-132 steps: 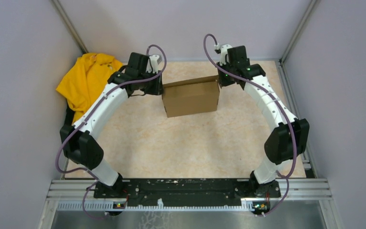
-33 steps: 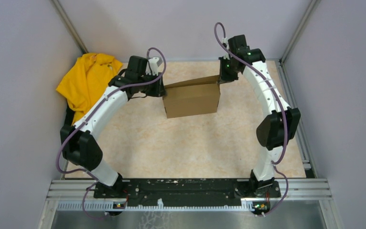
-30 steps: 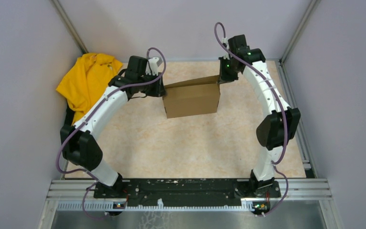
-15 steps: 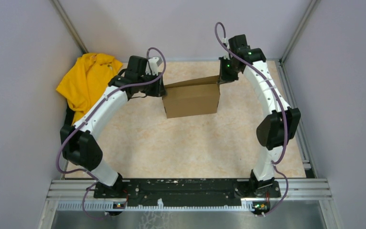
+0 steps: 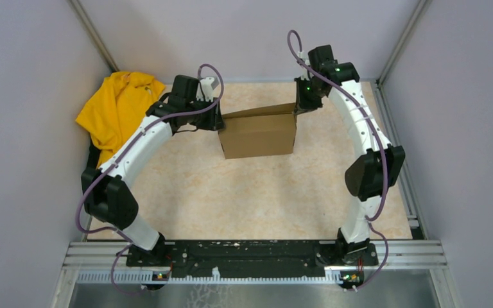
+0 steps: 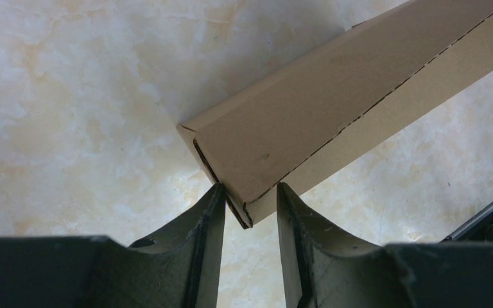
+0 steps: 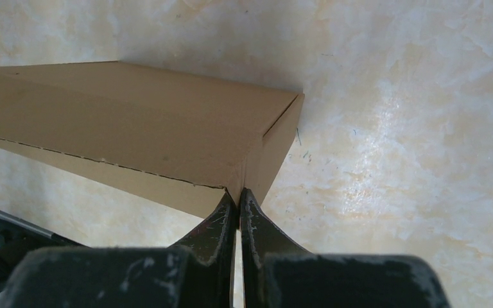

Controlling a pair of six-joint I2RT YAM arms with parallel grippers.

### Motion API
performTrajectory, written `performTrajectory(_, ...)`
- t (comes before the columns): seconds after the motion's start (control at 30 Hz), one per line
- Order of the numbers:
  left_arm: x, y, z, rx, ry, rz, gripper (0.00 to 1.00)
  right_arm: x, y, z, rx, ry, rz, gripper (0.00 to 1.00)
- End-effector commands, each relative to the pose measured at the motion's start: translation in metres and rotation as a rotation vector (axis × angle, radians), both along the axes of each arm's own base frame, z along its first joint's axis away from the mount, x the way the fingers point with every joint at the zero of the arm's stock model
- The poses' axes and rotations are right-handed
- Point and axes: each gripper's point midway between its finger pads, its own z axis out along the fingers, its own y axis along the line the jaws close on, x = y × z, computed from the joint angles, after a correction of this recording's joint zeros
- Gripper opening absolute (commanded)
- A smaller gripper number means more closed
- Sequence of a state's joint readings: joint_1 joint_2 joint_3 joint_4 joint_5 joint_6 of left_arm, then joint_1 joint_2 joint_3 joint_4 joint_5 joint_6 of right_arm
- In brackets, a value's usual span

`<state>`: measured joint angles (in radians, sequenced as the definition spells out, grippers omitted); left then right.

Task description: Fold the paper box

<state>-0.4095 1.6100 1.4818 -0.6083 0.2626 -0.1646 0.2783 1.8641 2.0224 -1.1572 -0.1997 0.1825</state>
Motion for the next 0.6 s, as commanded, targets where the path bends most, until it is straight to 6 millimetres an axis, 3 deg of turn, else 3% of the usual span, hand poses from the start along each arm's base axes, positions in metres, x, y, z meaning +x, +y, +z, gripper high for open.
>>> performTrajectory(0.0, -0.012, -0.02, -0.006, -0.048, 0.046, -0.071, 0.41, -0.006, 0.033, 0.029, 0.117, -0.037, 0.095, 0.0)
performTrajectory(0.57, -0.017, -0.021, -0.006, -0.055, 0.052, -0.079, 0.42, -0.013, 0.049, 0.024, 0.218, 0.019, 0.084, 0.0)
